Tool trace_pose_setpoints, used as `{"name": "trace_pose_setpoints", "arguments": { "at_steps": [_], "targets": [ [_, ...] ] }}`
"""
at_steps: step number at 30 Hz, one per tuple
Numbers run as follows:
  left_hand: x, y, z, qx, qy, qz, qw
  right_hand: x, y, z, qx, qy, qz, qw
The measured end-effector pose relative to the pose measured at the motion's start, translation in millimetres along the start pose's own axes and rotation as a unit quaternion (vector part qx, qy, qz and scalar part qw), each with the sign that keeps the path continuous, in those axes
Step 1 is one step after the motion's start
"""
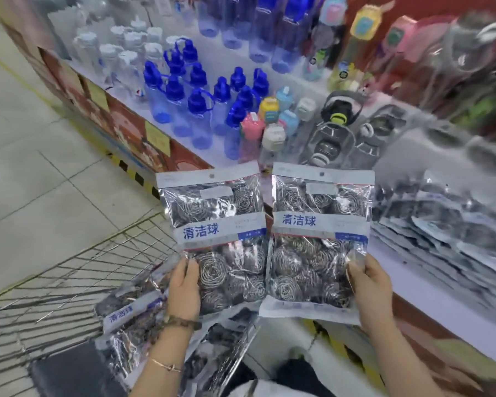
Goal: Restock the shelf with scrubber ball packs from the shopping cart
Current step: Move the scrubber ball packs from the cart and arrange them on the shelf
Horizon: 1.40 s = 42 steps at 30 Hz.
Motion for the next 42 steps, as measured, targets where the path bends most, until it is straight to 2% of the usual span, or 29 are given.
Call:
{"name": "trace_pose_setpoints", "arguments": {
  "at_steps": [8,16,25,29,34,42],
  "targets": [
    [-22.0,-42.4,97.2,0.073,0.102,0.084,0.988,-19.7,-28.6,-114.7,-0.158,0.017,-0.012,0.987],
    [-10.1,-139.8,209.9,0.143,0.159,0.151,0.965,-54.2,-75.7,-258.4,-0.241,-0.015,-0.017,0.97],
    [43.1,-269.9,343.0,0.219,0.18,0.194,0.939,-117.7,-147.7,-433.7,-0.34,0.001,0.041,0.94],
    [61.4,-316.7,392.3,0.263,0.193,0.195,0.925,-132.5,-180.8,-491.1,-0.399,0.023,0.044,0.916],
    [77.1,-372.2,449.5,0.327,0.21,0.232,0.892,-150.4,-221.9,-548.6,-0.502,0.012,0.047,0.864],
    [107.9,-442.7,551.6,0.41,0.247,0.234,0.847,-179.4,-254.0,-627.1,-0.594,0.023,0.056,0.802]
  ]
}}
Point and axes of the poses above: each hand's wrist, its own y-axis towards the middle knuckle, its own z-axis out of the palm, x = y × z, the point moved 8 cm from there along y, towards the middle knuckle, and after that the axes turned 13 degrees about -z, right-handed, at the moved point
